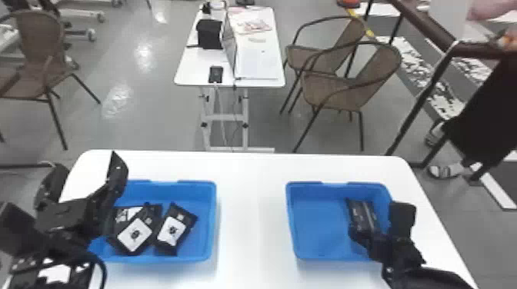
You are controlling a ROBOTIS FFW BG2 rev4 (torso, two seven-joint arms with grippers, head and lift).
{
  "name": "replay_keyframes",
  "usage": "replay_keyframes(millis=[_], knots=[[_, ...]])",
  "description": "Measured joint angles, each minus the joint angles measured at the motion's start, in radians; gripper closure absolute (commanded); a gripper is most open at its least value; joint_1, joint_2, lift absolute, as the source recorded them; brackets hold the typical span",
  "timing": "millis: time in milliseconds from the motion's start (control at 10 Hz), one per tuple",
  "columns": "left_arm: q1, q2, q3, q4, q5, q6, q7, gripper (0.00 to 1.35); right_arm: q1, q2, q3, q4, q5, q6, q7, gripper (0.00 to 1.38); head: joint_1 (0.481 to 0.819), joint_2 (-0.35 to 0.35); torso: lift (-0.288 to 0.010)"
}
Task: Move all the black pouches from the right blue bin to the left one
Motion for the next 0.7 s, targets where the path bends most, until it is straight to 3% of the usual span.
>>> replay_keyframes(millis=[100, 200, 300, 700], knots=[[0.001, 0.0, 0.001, 0.0, 0.0, -0.001, 0.0, 0.13, -0.009, -0.007, -0.004, 0.017, -0.017, 0.001, 0.0, 0.9, 0.695, -0.089, 0.01], [0.001, 0.0, 0.001, 0.001, 0.0, -0.001, 0.0, 0.13, -0.013, -0.015, -0.006, 0.032, -0.042, 0.002, -0.001, 0.91, 0.695, -0.093, 0.01], [0.002, 0.0, 0.002, 0.001, 0.0, -0.003, 0.0, 0.13, -0.013, -0.017, -0.009, 0.043, -0.064, -0.007, -0.002, 1.25, 0.695, -0.094, 0.01], [0.005, -0.005, 0.005, 0.004, -0.001, -0.01, 0.0, 0.12, 0.032, -0.006, -0.005, 0.003, -0.127, -0.061, -0.018, 1.28, 0.695, -0.088, 0.01]])
